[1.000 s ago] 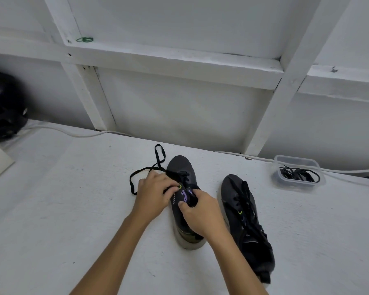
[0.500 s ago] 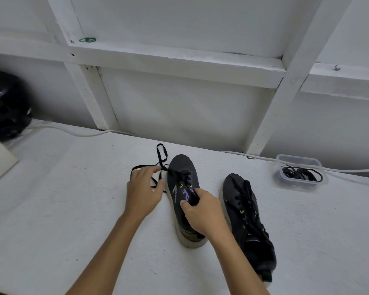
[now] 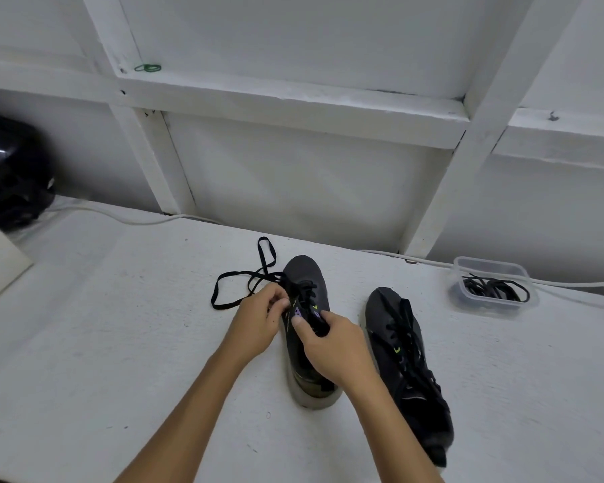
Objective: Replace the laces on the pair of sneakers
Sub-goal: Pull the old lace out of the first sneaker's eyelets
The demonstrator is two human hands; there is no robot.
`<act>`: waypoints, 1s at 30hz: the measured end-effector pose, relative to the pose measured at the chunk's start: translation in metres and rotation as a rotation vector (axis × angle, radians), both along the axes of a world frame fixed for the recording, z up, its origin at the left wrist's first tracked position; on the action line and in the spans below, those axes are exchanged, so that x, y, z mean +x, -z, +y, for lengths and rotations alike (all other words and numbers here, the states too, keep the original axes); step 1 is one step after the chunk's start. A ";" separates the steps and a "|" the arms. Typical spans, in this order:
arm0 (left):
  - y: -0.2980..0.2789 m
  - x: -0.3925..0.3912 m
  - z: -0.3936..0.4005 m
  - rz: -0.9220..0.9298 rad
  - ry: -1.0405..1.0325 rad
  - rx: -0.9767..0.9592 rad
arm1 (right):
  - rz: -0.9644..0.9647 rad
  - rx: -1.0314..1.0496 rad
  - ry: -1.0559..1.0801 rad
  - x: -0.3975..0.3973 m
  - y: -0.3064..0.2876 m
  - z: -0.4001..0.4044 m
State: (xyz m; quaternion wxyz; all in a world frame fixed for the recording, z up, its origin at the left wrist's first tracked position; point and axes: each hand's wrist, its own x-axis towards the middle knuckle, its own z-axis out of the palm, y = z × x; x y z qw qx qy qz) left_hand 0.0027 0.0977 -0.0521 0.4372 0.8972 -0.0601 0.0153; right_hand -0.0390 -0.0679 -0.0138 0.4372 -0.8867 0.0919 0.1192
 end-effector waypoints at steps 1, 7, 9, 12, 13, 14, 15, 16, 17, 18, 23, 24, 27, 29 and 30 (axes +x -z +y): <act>-0.001 -0.001 0.001 0.011 -0.005 -0.014 | 0.019 -0.012 -0.011 0.002 -0.002 -0.002; -0.003 -0.004 0.001 0.043 0.000 -0.054 | -0.111 -0.241 -0.107 0.034 -0.015 -0.009; -0.004 -0.005 0.000 0.043 -0.001 -0.061 | -0.097 -0.260 -0.191 0.042 -0.018 -0.008; -0.004 -0.006 0.000 0.038 -0.006 -0.072 | -0.069 -0.320 -0.239 0.053 -0.018 -0.005; -0.004 -0.006 0.000 0.037 -0.007 -0.074 | -0.067 -0.329 -0.244 0.055 -0.017 -0.004; -0.004 -0.007 0.000 0.039 -0.008 -0.075 | -0.068 -0.335 -0.254 0.056 -0.015 -0.003; -0.004 -0.007 -0.001 0.041 -0.011 -0.076 | -0.071 -0.338 -0.268 0.057 -0.013 -0.002; -0.003 -0.006 -0.001 0.042 -0.016 -0.078 | -0.077 -0.335 -0.283 0.057 -0.011 0.000; -0.003 -0.006 -0.002 0.042 -0.021 -0.079 | -0.085 -0.327 -0.293 0.057 -0.009 0.001; -0.002 -0.006 -0.002 0.043 -0.026 -0.081 | -0.094 -0.318 -0.299 0.056 -0.007 0.002; -0.004 -0.005 0.000 0.046 0.011 -0.096 | -0.114 -0.283 -0.334 0.056 0.002 0.002; -0.005 -0.004 0.000 0.048 0.017 -0.094 | -0.118 -0.280 -0.341 0.056 0.003 0.002; -0.008 -0.001 0.002 0.074 0.007 -0.109 | -0.134 -0.270 -0.344 0.057 0.004 0.003; -0.010 0.001 0.003 0.098 0.004 -0.121 | -0.143 -0.272 -0.339 0.058 0.005 0.004; -0.010 0.002 0.004 0.105 0.007 -0.122 | -0.146 -0.275 -0.335 0.058 0.006 0.005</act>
